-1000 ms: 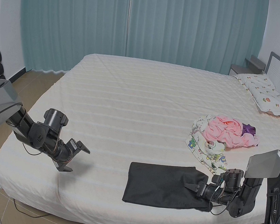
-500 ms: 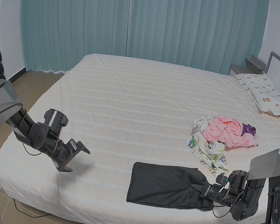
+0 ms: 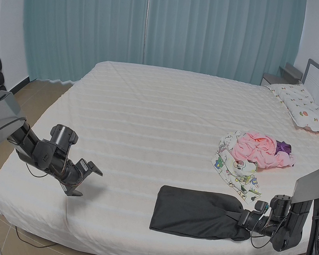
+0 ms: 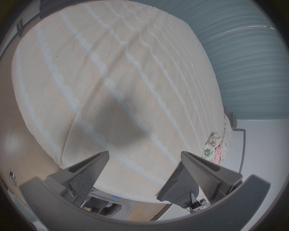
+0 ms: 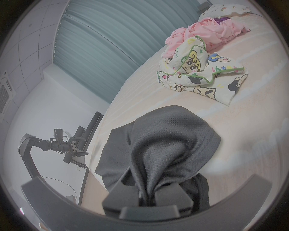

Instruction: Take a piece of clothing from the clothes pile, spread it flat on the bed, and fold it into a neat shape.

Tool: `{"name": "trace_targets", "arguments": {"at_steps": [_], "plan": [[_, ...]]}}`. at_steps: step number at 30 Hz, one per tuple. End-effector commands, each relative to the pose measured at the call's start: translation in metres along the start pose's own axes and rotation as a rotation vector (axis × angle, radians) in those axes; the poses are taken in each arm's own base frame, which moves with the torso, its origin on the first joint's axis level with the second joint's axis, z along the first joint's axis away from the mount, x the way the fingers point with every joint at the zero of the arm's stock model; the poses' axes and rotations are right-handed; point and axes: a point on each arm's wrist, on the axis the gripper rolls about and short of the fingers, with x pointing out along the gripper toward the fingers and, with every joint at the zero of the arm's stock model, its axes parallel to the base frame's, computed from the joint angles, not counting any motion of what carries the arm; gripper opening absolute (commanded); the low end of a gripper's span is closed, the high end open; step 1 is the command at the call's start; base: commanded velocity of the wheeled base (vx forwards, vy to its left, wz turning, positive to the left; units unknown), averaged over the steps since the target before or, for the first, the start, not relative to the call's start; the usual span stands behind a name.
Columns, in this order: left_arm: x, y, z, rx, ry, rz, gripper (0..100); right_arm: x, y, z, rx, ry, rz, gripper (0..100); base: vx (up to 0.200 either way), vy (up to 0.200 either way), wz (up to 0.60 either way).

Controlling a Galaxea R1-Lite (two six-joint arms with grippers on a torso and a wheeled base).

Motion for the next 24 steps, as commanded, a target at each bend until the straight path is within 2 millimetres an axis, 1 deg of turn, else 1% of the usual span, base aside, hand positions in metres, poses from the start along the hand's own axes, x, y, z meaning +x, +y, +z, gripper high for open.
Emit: {"name": "trace_targets", "arguments": {"at_steps": [1,2,11,18,20,24], "plan": [[0.000,0.000,0.000,-0.001,-0.004,0.002,100,-0.001,0.001,0.003,-0.010,-0.018,0.005,0,0.000,0.000,0.00],[0.000,0.000,0.000,-0.001,-0.010,0.006,100,-0.001,0.001,0.003,-0.010,-0.018,0.005,0,0.000,0.000,0.00],[0.003,-0.001,-0.002,0.006,-0.021,0.019,100,-0.001,0.001,0.003,-0.010,-0.020,0.004,0,-0.200,0.000,0.00],[0.004,-0.001,-0.001,0.002,-0.023,0.017,100,0.000,-0.002,0.010,-0.014,-0.048,-0.002,0,0.000,0.000,0.00],[0.004,-0.004,0.001,0.001,-0.028,0.013,100,0.002,-0.005,0.017,-0.015,-0.081,-0.003,0,0.000,0.000,0.00],[0.004,-0.005,0.002,-0.011,-0.031,0.007,100,-0.001,-0.011,0.025,0.005,-0.112,-0.012,0,0.000,0.000,0.00]]}}
